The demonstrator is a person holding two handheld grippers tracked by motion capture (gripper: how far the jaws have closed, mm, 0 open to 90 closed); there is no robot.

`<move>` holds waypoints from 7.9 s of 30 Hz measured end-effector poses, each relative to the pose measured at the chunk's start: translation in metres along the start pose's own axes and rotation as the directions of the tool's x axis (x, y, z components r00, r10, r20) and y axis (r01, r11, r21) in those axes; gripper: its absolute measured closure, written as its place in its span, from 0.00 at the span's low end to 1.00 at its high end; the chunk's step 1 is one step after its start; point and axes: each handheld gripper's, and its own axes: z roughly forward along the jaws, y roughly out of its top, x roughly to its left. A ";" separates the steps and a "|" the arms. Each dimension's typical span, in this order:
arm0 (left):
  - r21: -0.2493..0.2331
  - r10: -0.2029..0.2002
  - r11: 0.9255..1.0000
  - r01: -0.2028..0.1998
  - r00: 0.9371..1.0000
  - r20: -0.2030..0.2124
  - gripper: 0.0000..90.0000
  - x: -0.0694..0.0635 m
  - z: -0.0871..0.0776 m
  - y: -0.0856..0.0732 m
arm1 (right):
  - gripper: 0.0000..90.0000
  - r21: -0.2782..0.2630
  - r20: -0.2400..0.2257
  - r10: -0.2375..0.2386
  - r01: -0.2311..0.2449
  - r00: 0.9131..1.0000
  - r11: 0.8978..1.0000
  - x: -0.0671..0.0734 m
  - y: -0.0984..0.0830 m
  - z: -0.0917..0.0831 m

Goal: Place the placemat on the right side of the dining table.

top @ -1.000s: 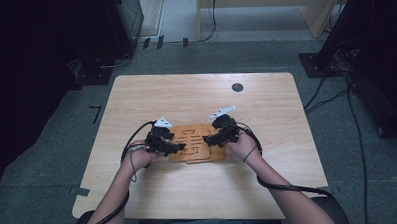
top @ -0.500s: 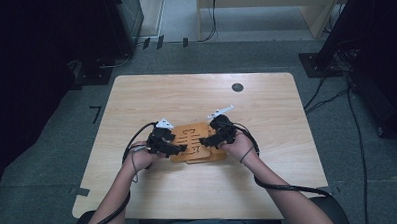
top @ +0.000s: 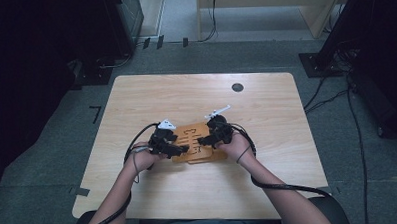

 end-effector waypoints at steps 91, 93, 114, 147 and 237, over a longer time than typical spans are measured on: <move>-0.035 -0.053 0.998 0.059 0.985 0.162 0.29 0.022 -0.037 0.000 | 0.98 0.354 -0.136 0.104 -0.050 0.985 0.934 0.045 0.099 -0.056; -0.032 -0.053 0.998 0.059 0.987 0.155 0.29 0.021 -0.034 -0.001 | 0.98 0.355 -0.137 0.112 -0.057 0.984 0.933 0.039 0.097 -0.057; -0.038 -0.028 0.999 0.032 0.995 0.099 0.29 0.012 -0.014 0.002 | 0.98 0.283 -0.152 0.138 -0.091 0.979 0.955 -0.003 0.059 -0.073; -0.017 -0.032 0.999 0.034 0.996 0.078 0.29 0.015 -0.007 0.009 | 0.97 0.208 0.014 0.124 -0.125 0.992 0.970 -0.018 0.056 -0.103; -0.007 -0.025 1.000 0.026 0.998 0.063 0.29 0.017 -0.009 0.007 | 0.97 0.120 0.303 0.235 -0.282 0.924 0.952 -0.102 0.032 -0.142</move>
